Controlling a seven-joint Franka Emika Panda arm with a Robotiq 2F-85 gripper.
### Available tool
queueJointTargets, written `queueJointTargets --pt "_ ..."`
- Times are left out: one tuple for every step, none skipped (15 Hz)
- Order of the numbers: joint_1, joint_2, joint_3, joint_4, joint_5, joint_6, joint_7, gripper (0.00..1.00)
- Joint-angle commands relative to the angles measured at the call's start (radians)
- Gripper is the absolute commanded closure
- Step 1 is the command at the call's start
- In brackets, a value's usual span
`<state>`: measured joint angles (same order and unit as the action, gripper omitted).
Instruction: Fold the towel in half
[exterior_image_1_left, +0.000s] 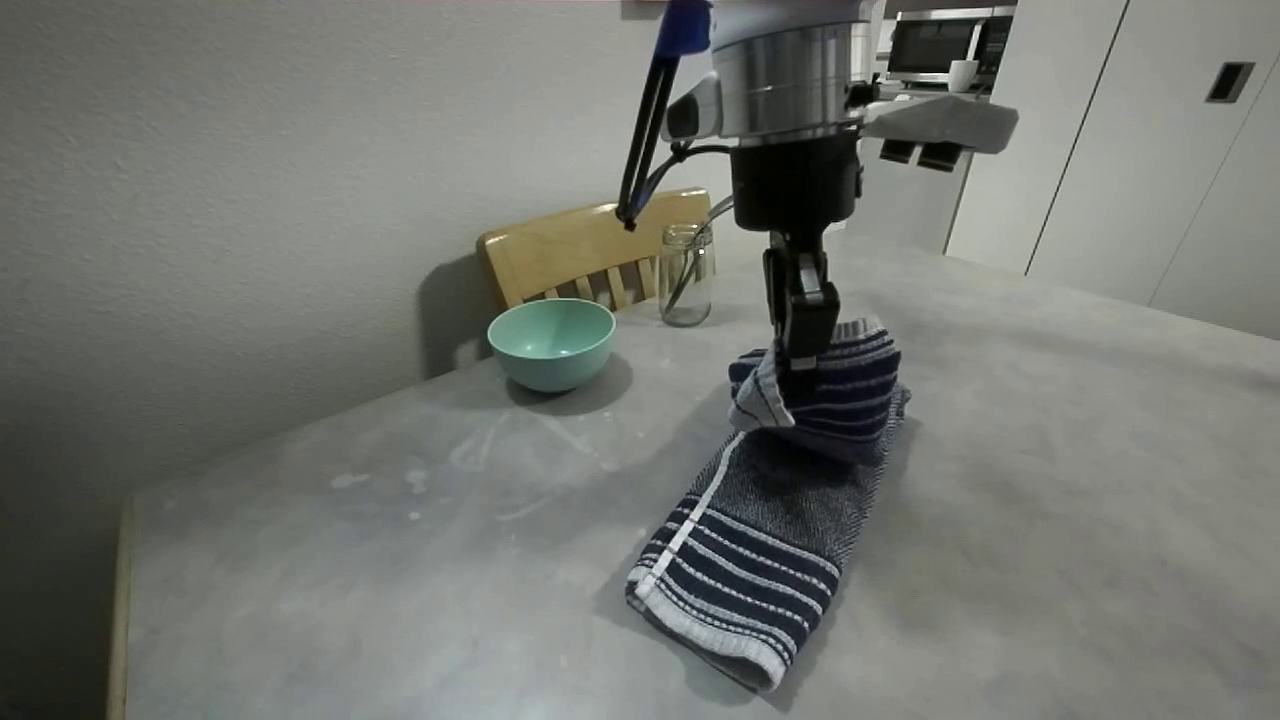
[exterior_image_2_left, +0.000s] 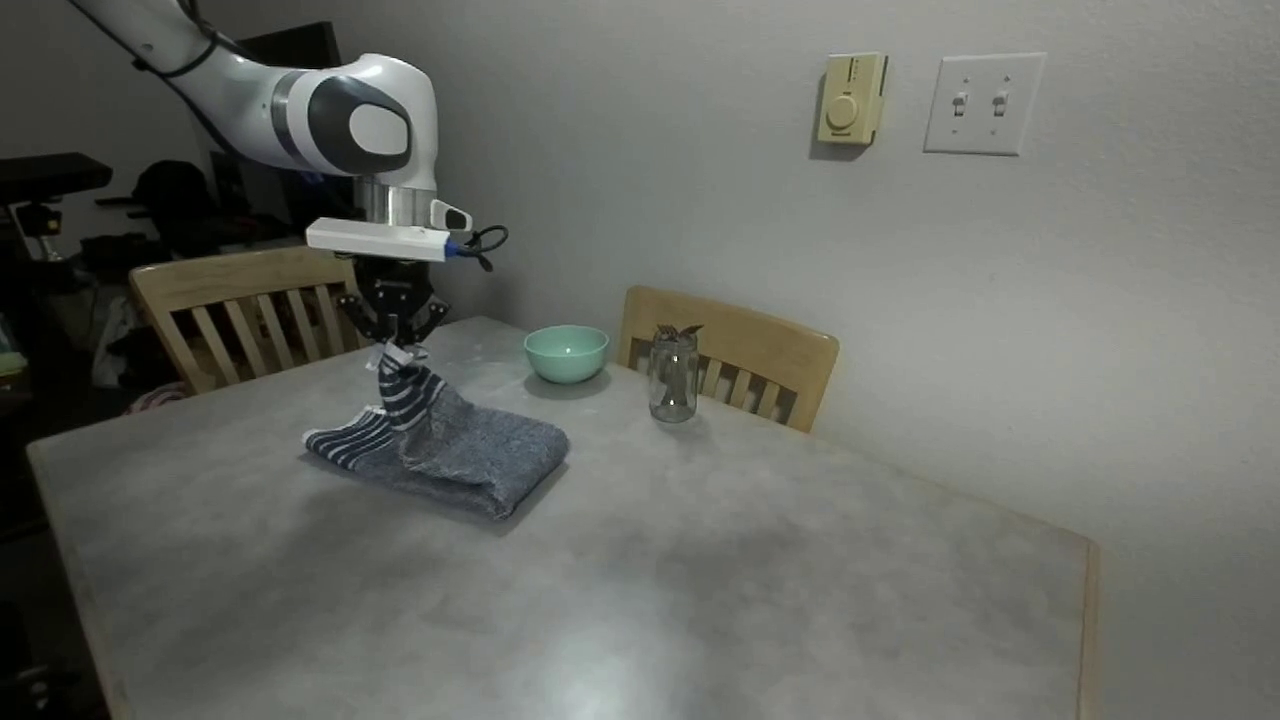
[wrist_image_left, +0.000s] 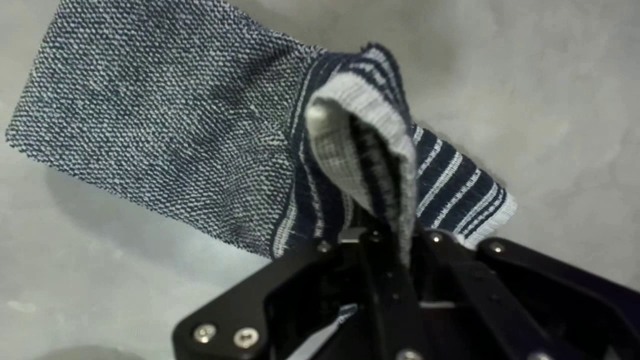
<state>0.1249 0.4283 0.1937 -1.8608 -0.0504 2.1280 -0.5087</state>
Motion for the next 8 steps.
queueJointTargets --pt "0.010 0.023 0.010 0.047 -0.017 -0.044 0.001 0.98" --pt "0.013 0.029 0.012 0.054 -0.017 -0.043 -0.001 0.98" --pt "0.016 0.035 0.015 0.062 -0.015 -0.048 -0.005 0.98" --pt "0.021 0.046 0.017 0.072 -0.017 -0.056 -0.004 0.98" --pt "0.025 0.056 0.020 0.083 -0.018 -0.065 -0.004 0.98" --pt "0.029 0.066 0.022 0.091 -0.019 -0.071 -0.004 0.98" --pt "0.034 0.079 0.025 0.104 -0.019 -0.078 -0.003 0.98" --pt "0.040 0.090 0.027 0.115 -0.019 -0.085 -0.004 0.98"
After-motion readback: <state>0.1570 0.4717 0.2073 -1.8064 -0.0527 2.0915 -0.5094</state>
